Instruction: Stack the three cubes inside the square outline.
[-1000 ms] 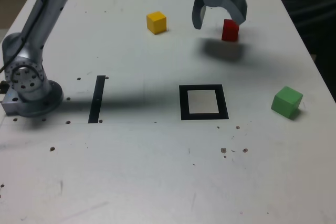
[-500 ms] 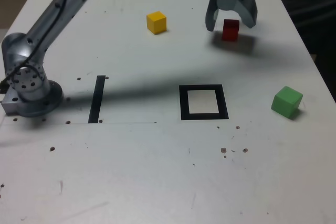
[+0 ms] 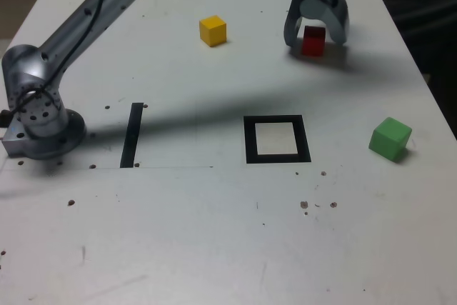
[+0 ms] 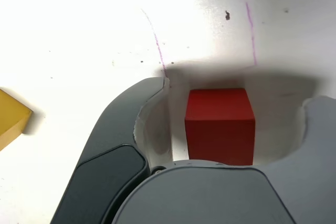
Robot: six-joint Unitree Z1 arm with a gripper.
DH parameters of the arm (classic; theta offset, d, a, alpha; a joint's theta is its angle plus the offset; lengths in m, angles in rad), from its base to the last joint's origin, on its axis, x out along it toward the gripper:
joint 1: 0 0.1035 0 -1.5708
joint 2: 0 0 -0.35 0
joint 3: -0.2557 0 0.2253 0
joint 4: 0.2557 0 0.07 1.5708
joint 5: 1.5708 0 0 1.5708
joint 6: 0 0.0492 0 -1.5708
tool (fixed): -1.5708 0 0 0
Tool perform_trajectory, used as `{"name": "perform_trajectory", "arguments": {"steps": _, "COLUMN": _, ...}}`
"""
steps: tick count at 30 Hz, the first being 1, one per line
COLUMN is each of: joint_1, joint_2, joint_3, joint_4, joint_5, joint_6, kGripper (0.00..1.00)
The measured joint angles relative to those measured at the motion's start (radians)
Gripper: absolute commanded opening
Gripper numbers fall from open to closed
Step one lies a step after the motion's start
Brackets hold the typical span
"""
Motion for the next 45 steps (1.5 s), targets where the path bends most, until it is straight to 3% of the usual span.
{"name": "perform_trajectory", "arguments": {"steps": 5, "joint_1": 0.000, "joint_2": 0.000, "joint_3": -0.001, "joint_4": 0.000, "joint_5": 0.003, "joint_6": 0.000, "kGripper": 0.42}}
{"name": "perform_trajectory", "arguments": {"steps": 9, "joint_1": 0.000, "joint_2": 0.000, "joint_3": -0.001, "joint_4": -0.006, "joint_5": 0.004, "joint_6": 0.004, "kGripper": 0.32}}
{"name": "perform_trajectory", "arguments": {"steps": 30, "joint_1": -0.011, "joint_2": -0.012, "joint_3": 0.017, "joint_4": -0.001, "joint_5": -0.007, "joint_6": 0.007, "kGripper": 0.32}}
{"name": "perform_trajectory", "arguments": {"steps": 36, "joint_1": -0.021, "joint_2": -0.071, "joint_3": 0.087, "joint_4": -0.001, "joint_5": -0.036, "joint_6": -0.017, "kGripper": 0.32}}
{"name": "perform_trajectory", "arguments": {"steps": 45, "joint_1": -0.045, "joint_2": -0.205, "joint_3": 0.246, "joint_4": -0.014, "joint_5": -0.041, "joint_6": -0.091, "kGripper": 0.32}}
